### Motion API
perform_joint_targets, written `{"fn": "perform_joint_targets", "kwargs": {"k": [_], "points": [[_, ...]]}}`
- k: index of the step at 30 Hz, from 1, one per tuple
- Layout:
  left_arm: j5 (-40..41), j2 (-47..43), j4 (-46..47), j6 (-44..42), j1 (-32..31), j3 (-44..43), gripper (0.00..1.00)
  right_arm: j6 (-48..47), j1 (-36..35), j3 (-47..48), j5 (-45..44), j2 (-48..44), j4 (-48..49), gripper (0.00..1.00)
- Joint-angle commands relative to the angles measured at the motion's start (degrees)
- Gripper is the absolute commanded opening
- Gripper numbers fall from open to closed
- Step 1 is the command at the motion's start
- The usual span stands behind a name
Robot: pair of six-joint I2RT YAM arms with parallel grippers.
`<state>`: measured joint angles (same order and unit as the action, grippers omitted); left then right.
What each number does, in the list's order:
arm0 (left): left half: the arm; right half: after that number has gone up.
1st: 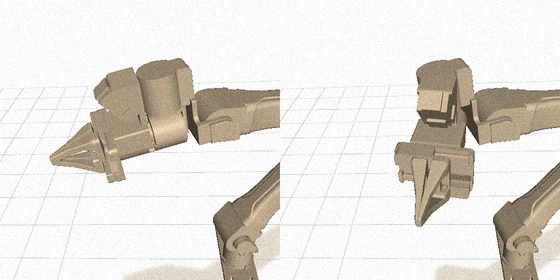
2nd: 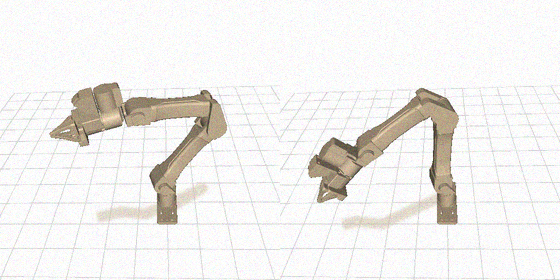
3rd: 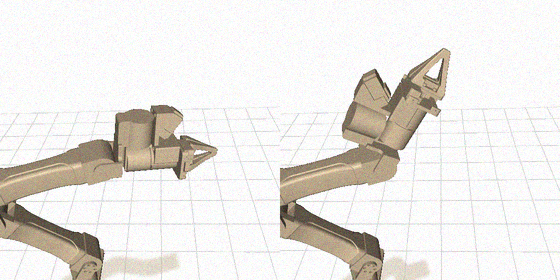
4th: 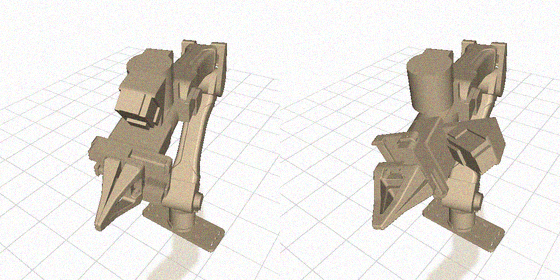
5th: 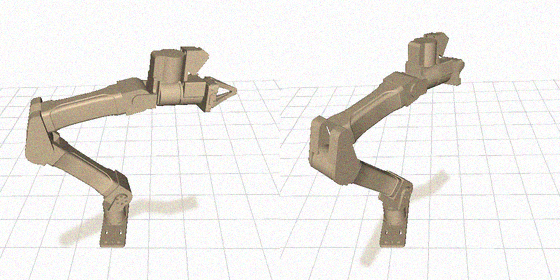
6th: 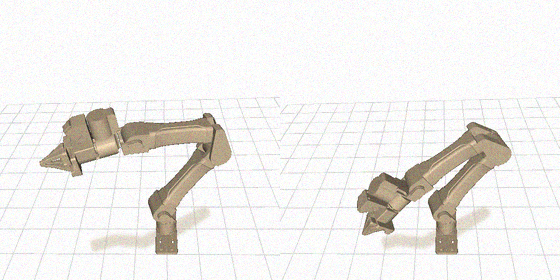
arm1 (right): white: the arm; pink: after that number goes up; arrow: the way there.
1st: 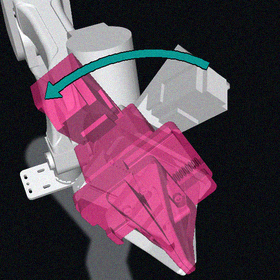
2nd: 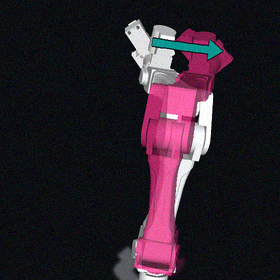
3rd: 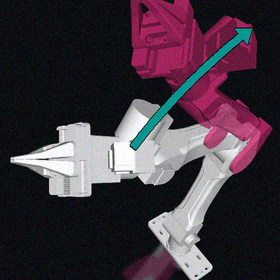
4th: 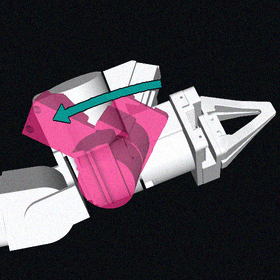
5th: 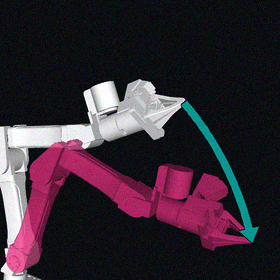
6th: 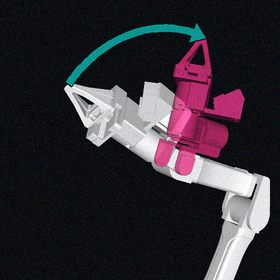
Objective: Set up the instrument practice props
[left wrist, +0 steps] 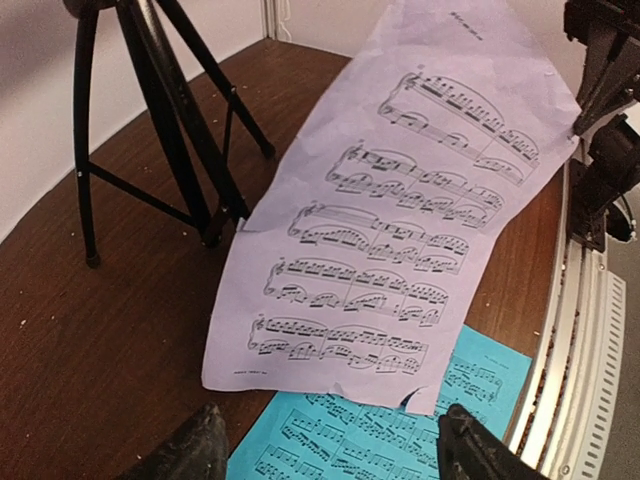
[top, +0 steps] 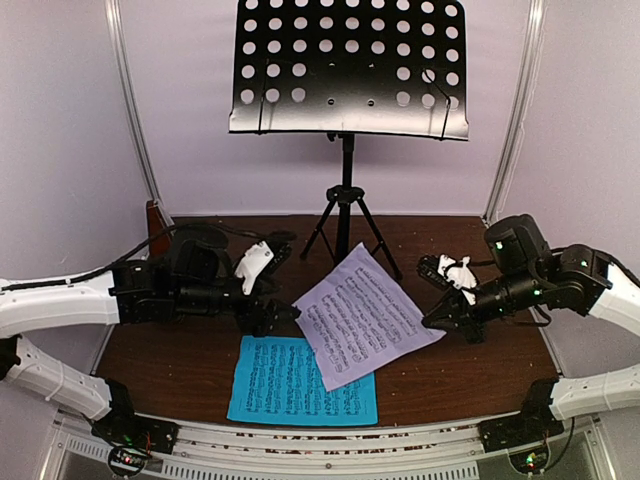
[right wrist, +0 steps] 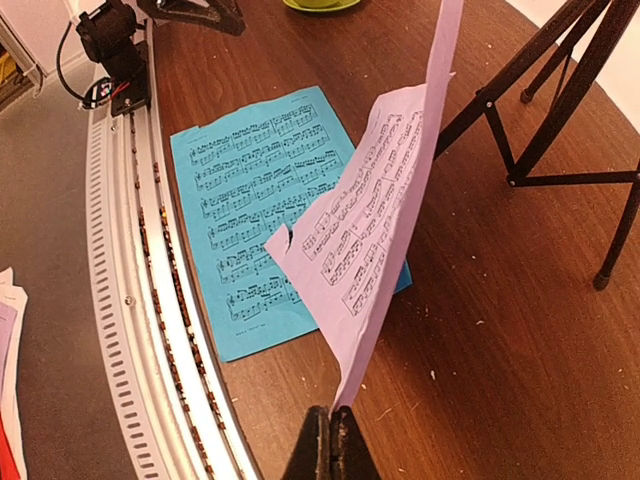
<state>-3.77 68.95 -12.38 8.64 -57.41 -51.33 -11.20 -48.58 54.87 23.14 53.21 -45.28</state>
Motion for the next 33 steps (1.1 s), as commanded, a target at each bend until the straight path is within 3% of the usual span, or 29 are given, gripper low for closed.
{"fn": "perform_joint_targets", "kwargs": {"k": [1,12,22,25,30,33], "points": [[-3.3,2.2,0.5,0.5,2.5,-2.4,0.74,-3.4,-0.4,0.7,-3.2,1.0,-0.8,0.0],[-10.5,13.2,-5.9,-17.4,3.8,-16.2,0.7,-8.7,-0.5,5.3,-5.3,2.7,-2.5,0.0],[-13.7,20.3,-2.6,-26.3,4.0,-21.3,0.69,-13.0,-1.0,9.4,-7.5,1.3,-5.0,0.0],[-17.6,20.3,-2.4,-25.8,4.1,-21.5,0.58,-13.8,-1.0,10.2,-8.4,0.6,-6.2,0.0],[-23.2,17.7,0.7,-19.2,4.0,-19.9,0.18,-13.3,-1.0,11.6,-9.4,-0.4,-6.7,0.0],[-23.7,14.8,2.7,-14.4,3.9,-18.8,0.06,-12.5,-1.0,12.0,-10.6,-1.2,-6.4,0.0]]}}
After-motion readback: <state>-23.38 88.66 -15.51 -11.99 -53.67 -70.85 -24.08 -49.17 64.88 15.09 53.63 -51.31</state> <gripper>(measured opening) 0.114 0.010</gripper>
